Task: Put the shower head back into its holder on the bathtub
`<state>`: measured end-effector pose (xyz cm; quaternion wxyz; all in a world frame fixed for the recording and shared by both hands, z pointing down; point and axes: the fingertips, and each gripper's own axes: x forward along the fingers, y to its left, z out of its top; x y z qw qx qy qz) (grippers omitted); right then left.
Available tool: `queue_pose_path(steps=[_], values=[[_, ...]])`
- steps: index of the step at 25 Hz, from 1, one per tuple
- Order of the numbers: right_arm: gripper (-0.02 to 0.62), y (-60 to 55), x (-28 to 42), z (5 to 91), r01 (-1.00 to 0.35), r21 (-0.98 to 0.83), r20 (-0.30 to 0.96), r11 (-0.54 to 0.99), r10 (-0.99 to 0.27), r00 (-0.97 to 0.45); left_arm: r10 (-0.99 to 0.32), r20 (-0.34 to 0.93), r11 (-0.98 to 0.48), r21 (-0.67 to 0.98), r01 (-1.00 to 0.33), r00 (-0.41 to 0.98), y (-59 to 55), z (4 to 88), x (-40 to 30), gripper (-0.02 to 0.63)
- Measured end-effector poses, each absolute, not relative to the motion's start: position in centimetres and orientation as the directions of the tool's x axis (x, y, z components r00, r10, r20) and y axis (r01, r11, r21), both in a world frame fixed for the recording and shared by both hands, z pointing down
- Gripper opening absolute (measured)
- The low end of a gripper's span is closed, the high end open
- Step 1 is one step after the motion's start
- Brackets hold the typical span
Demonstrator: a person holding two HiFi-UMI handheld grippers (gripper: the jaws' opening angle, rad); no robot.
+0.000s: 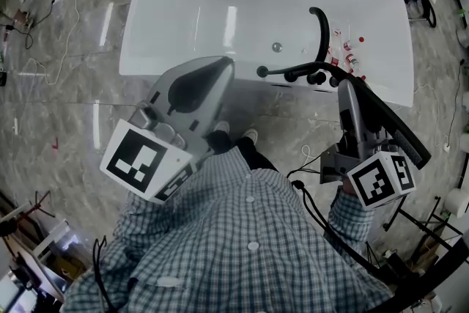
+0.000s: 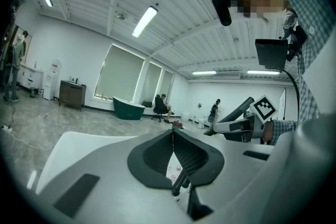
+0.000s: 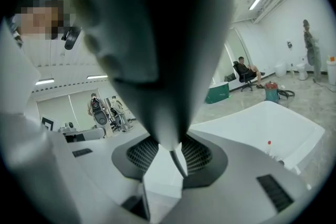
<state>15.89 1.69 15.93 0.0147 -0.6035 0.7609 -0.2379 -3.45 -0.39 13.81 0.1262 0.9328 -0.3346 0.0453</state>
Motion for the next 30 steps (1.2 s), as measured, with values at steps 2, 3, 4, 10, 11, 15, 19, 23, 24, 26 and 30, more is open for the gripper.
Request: queue_pose_path(steps=[2,3,4,10,11,15,19,23,24,26,30], values=[[0.135,1.5,15.7,16.4,-0.91,-0.381,0.274,0.161,-0.921,-0.277,-0.612,0.175,-0.744,0.204,-0.637,0.771,-0.5,14.1,-3.4,0.009],[0.135,1.4,15.6,16.7,-0.909,-0.383,0.278,0.161,-0.919,-0.28,-0.612,0.178,-0.743,0.204,-0.637,0.771,-0.6,14.2,-3.4,0.009],[0.135,1.3,15.6,16.9,-0.908,-0.386,0.283,0.162,-0.916,-0.284,-0.612,0.182,-0.743,0.204,-0.638,0.77,-0.7,14.3,-3.4,0.009],[0.135,0.9,15.2,17.9,-0.902,-0.399,0.3,0.164,-0.906,-0.298,-0.609,0.199,-0.739,0.209,-0.641,0.768,-0.8,15.0,-3.4,0.009],[0.135,0.8,15.1,18.2,-0.9,-0.403,0.303,0.165,-0.904,-0.301,-0.609,0.203,-0.738,0.211,-0.641,0.767,-0.9,15.2,-3.3,0.009],[0.135,0.5,14.9,19.1,-0.898,-0.407,0.319,0.166,-0.896,-0.31,-0.605,0.212,-0.736,0.217,-0.641,0.767,-1.1,15.8,-3.2,0.009],[0.135,0.3,14.5,19.9,-0.893,-0.418,0.333,0.167,-0.887,-0.321,-0.603,0.22,-0.734,0.224,-0.642,0.767,-1.2,16.3,-3.3,0.009],[0.135,0.0,14.1,20.6,-0.891,-0.423,0.35,0.165,-0.877,-0.328,-0.602,0.229,-0.73,0.231,-0.644,0.765,-1.5,16.8,-3.6,0.009],[0.135,-0.1,14.0,20.8,-0.89,-0.426,0.352,0.164,-0.876,-0.33,-0.602,0.232,-0.728,0.233,-0.645,0.764,-1.6,16.9,-3.6,0.009],[0.135,-0.1,14.0,21.2,-0.888,-0.431,0.355,0.161,-0.875,-0.33,-0.604,0.236,-0.724,0.236,-0.648,0.761,-1.6,17.3,-3.7,0.009],[0.135,-0.4,13.8,22.1,-0.89,-0.427,0.367,0.158,-0.87,-0.331,-0.601,0.242,-0.722,0.246,-0.647,0.762,-1.7,18.1,-3.8,0.009]])
